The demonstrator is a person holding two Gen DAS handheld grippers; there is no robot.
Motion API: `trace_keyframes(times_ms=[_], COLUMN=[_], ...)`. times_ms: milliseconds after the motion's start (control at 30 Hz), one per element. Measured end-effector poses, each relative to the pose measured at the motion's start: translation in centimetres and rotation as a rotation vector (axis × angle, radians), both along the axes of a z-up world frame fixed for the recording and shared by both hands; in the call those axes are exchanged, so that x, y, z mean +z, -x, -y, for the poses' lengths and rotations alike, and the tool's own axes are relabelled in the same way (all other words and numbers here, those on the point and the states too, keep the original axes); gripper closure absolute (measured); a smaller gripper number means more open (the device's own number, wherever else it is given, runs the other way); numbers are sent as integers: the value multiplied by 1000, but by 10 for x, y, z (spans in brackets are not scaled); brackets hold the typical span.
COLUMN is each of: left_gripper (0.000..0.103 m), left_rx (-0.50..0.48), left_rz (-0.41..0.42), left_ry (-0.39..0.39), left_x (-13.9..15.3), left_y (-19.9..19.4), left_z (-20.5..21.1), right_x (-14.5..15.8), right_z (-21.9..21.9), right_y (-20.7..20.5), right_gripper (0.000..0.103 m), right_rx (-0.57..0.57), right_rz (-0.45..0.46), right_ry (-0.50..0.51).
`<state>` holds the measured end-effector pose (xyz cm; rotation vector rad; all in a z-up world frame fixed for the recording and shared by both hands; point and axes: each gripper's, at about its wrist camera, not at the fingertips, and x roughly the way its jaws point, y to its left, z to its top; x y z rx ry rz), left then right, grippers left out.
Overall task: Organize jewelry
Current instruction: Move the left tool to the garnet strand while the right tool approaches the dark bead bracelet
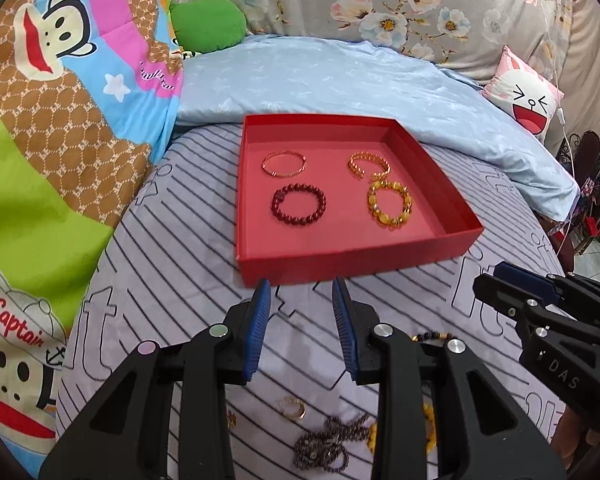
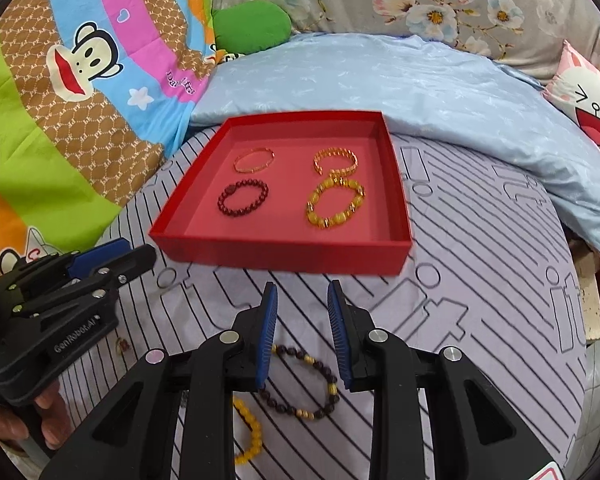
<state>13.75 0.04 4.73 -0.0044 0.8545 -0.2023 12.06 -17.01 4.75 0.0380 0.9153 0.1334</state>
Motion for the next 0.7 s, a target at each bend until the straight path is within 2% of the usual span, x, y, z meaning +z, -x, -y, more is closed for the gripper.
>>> trace_keyframes(times_ms=[433,700], left_gripper=[71,69], left_rx=[7,-2], left_rz=[-86,-124], left_ry=[-7,7], left_x=[-37,-52], left_y=[53,79], left_z=[-22,-22], right_x=[-34,-49], right_z=[14,17], right_y=[32,35], right_gripper=[77,77], right_rx=[-27,-36], right_rz=[-78,-104], right_ry=[18,17])
